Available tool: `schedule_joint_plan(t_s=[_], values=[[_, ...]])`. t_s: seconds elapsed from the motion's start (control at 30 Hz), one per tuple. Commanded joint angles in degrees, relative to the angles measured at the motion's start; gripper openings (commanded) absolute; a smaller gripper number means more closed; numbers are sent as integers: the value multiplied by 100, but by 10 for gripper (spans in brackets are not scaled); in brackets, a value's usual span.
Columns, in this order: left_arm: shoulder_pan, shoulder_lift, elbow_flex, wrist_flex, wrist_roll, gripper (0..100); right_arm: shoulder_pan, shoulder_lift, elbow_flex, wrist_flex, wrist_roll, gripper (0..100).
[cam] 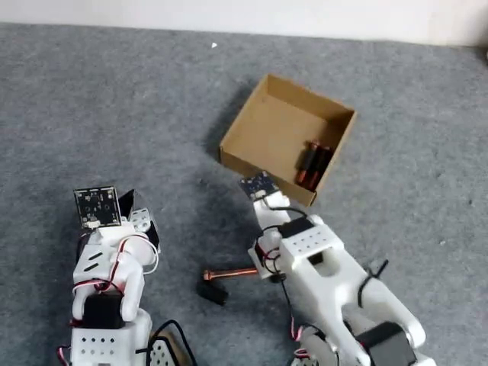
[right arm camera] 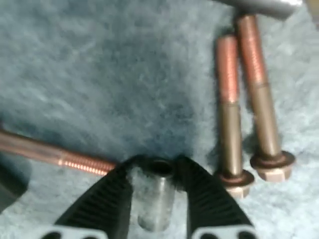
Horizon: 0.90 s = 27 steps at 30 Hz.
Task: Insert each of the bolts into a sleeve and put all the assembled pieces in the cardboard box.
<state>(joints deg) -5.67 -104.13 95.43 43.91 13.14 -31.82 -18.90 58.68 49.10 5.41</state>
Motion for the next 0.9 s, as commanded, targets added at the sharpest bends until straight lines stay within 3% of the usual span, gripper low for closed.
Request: schedule_joint_plan(t_s=[0.0, 0.33, 0.47, 0.87], values=[[-92, -57, 31, -149, -18, 7, 84, 101, -321, -66, 62, 113], [-75, -57, 31, -149, -18, 7, 110, -215, -171, 629, 62, 125], [-66, -57, 31, -149, -18, 7, 92, -215, -171, 646, 44, 170], [-66, -57, 48, -149, -18, 7, 101, -268, 488, 418, 62, 151]])
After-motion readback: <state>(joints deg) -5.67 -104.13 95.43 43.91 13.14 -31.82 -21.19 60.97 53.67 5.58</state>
